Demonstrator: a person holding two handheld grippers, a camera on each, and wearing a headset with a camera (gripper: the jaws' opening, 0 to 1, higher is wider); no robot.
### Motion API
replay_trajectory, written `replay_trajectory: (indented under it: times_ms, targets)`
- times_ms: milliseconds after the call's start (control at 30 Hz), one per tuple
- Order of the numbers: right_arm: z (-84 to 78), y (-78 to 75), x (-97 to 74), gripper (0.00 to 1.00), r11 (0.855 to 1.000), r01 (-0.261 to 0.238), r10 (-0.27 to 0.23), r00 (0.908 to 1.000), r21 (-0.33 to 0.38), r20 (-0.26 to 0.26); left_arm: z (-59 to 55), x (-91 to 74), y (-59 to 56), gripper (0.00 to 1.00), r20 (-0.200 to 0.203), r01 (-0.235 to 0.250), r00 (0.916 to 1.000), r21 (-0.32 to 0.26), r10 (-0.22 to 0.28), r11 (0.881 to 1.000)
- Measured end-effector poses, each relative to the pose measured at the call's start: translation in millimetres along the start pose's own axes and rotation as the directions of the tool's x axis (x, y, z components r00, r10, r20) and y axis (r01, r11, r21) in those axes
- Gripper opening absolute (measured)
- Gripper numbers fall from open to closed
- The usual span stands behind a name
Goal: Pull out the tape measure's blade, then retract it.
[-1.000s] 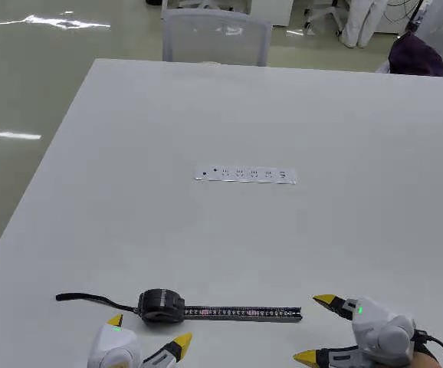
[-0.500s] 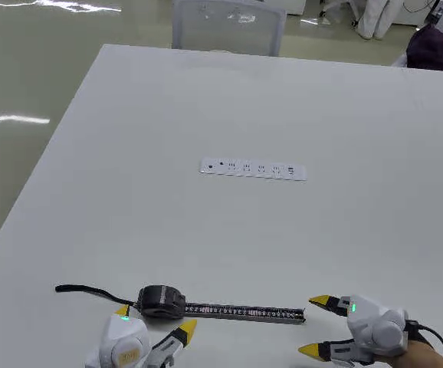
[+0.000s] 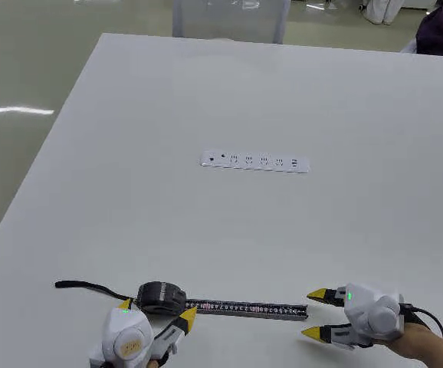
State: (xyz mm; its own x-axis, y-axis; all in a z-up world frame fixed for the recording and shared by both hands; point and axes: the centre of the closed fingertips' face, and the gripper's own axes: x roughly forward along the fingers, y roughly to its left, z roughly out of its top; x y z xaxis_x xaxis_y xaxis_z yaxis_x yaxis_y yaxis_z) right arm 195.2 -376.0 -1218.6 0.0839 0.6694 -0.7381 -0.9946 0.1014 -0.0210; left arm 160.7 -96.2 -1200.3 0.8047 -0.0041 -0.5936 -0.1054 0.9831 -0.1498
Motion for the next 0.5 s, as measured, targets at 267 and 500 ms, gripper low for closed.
replay_trajectory:
  times_ms: [267,500]
  targets:
    - [-8.0,-6.9,6.2,0.32,0.999,-0.035,0.035,0.9993,-0.011,-0.014,0.3,5.3,-3.1,0.76,0.001,0.0,1.0,-0.005,0.0,1.0]
    - [-13.3,-7.9,10.7,0.25,0.998,-0.06,0.06,0.9981,-0.009,-0.011,-1.9,9.1,-6.5,0.76,-0.01,0.014,0.9998,0.018,-0.014,1.0]
